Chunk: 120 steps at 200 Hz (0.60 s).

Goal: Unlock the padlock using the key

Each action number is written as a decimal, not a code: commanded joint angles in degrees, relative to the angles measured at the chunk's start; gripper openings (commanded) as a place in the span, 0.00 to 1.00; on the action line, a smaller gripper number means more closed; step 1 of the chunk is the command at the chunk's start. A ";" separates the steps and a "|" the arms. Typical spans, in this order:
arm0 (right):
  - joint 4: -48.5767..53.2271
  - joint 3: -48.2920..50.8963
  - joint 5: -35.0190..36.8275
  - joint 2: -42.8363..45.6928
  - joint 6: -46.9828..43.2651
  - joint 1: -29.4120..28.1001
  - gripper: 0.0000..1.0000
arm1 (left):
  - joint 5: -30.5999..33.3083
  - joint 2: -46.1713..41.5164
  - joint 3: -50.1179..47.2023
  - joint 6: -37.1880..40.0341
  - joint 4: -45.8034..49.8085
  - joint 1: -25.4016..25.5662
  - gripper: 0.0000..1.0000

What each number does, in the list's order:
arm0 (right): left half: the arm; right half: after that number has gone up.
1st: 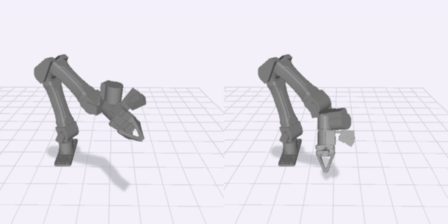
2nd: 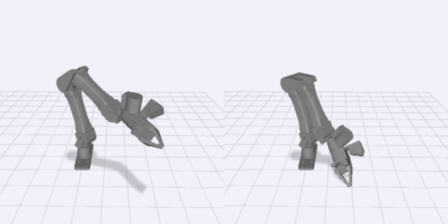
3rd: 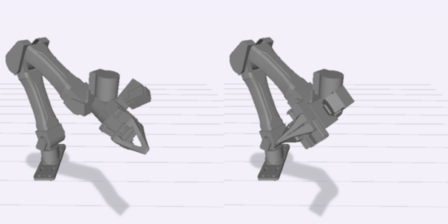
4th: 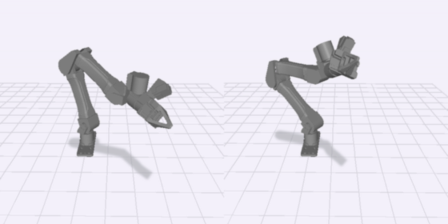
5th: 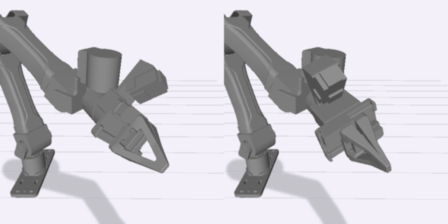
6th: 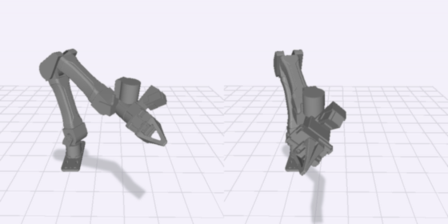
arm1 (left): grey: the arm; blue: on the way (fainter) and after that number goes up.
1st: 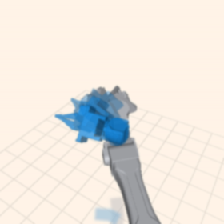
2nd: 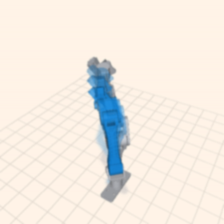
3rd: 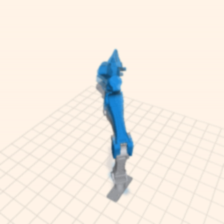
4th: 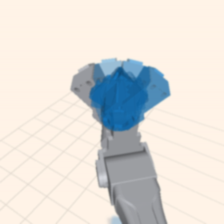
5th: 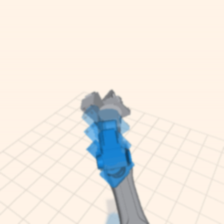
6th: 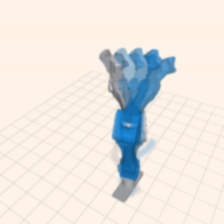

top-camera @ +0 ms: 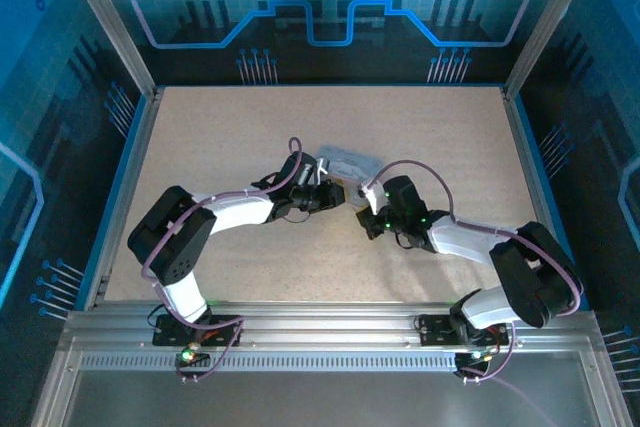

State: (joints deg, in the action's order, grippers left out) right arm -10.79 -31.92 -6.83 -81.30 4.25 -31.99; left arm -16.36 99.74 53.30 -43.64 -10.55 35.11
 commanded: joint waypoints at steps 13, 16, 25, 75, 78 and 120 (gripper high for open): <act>-2.20 -1.13 0.04 -1.42 -1.25 -1.37 0.00 | -1.22 -2.59 -0.39 -0.58 -1.71 0.56 0.15; -2.51 -1.05 0.06 -1.49 -1.11 -1.40 0.00 | -1.23 -2.54 -0.39 -0.57 -1.68 0.51 0.15; -3.10 -0.94 0.15 -1.71 -0.89 -1.38 0.00 | -1.22 -2.56 -0.38 -0.57 -1.67 0.51 0.15; -4.35 -1.19 -0.27 -2.78 0.14 -1.30 0.00 | -1.22 -2.73 -0.52 -0.31 -1.41 0.56 0.15; -4.41 -1.21 -0.35 -2.75 0.14 -1.25 0.00 | -1.22 -2.78 -0.48 -0.31 -1.44 0.50 0.15; -6.43 -1.40 -0.90 -2.47 0.37 -1.24 0.00 | -1.22 -2.71 -0.48 -0.31 -1.48 0.52 0.15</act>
State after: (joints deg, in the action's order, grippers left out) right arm -14.87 -31.99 -6.87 -83.61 4.08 -32.71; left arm -16.36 99.68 53.17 -43.64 -10.52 35.22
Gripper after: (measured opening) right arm 0.051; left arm 0.222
